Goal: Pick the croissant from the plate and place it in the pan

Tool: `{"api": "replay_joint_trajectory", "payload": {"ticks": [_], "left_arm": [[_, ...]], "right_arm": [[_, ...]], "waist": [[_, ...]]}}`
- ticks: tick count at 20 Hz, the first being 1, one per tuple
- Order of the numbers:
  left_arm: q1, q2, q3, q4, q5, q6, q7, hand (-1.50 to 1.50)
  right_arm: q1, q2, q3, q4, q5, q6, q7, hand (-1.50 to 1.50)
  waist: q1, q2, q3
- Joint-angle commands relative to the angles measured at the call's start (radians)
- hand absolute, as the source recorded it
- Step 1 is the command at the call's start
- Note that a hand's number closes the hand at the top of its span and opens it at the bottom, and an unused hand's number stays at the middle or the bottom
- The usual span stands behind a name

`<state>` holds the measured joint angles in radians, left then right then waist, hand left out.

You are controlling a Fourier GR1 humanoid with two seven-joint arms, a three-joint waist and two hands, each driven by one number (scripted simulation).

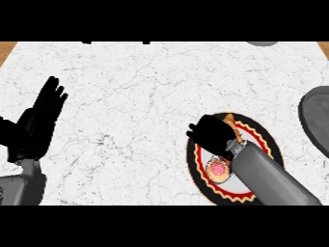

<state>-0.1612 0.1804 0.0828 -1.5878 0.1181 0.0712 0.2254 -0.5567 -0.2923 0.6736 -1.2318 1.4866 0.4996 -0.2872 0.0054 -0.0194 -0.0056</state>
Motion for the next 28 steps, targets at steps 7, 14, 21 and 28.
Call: {"api": "replay_joint_trajectory", "payload": {"ticks": [7, 14, 21, 28], "left_arm": [[0.038, 0.027, 0.061, 0.011, 0.005, 0.014, -0.006, 0.00], [0.072, 0.037, 0.070, -0.001, 0.014, -0.004, -0.016, 0.00], [0.025, -0.008, 0.003, -0.034, -0.009, 0.008, 0.017, 0.00], [-0.048, 0.003, 0.031, 0.043, 0.000, -0.001, 0.020, 0.00]], "right_arm": [[0.268, 0.081, -0.387, -0.208, -0.192, -0.059, 0.251, 1.50], [0.385, 0.070, -0.509, -0.711, -0.216, -0.113, 0.393, 1.50], [0.471, 0.056, -0.625, -1.154, -0.280, 0.101, 0.519, 1.50], [0.328, 0.046, -0.945, -1.130, -0.475, 0.223, 0.537, 1.50]], "waist": [[-0.099, 0.003, 0.009], [-0.091, -0.009, 0.003], [-0.032, 0.012, 0.005], [-0.017, 0.020, 0.005]]}}
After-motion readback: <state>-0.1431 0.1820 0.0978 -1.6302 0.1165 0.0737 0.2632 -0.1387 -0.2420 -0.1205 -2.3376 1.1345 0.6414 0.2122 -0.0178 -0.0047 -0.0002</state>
